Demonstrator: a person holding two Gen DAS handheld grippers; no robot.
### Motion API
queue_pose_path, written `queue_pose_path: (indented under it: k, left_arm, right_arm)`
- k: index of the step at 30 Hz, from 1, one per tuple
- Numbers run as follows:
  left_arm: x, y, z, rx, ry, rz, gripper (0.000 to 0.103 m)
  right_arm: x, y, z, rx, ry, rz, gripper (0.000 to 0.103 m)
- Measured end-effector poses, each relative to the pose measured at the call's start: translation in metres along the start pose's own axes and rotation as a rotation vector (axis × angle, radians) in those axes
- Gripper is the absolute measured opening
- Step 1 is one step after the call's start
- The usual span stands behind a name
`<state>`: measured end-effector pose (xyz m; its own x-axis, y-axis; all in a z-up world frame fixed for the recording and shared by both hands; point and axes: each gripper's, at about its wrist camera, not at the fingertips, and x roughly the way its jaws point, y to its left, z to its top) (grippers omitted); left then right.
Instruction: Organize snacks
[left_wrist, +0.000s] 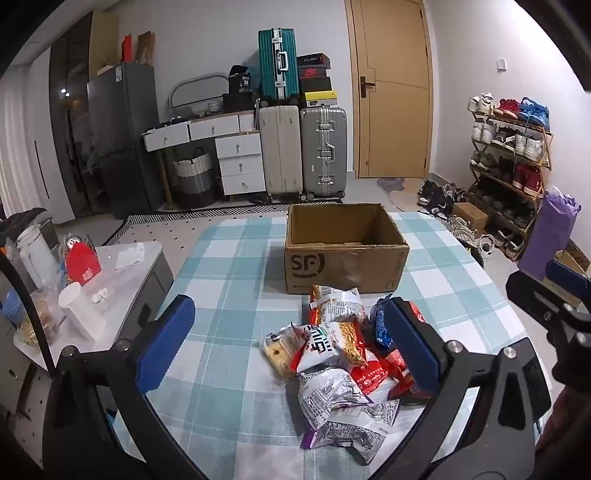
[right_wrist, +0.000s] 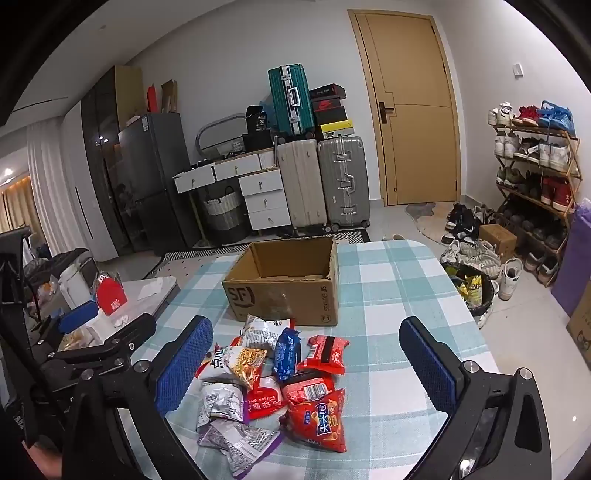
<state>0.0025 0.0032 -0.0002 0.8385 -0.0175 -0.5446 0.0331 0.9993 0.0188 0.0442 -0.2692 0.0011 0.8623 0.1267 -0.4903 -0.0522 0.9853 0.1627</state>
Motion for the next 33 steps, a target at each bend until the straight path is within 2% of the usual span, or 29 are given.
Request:
queue_pose_path:
  k: [2, 3, 4, 33]
  left_arm:
    - [0.002, 0.004, 0.001, -0.004, 0.005, -0.009, 0.102]
    - [-0.003, -0.002, 0.0, 0.029, -0.041, 0.018, 0.102]
    - [-0.003, -0.002, -0.001, 0.025, -0.043, 0.015, 0.102]
    - [-0.007, -0.001, -0.001, -0.004, -0.035, 0.017, 0.102]
  right_arm:
    - [0.0, 0.0, 0.0, -0.004, 0.003, -0.009, 0.103]
    - [0.0, 0.0, 0.0, -0.006, -0.001, -0.006, 0.103]
    - [0.0, 0.001, 0.0, -0.007, -0.001, -0.004, 0.103]
    - [0.004, -0.001, -0.003, -0.018, 0.004, 0.017, 0.103]
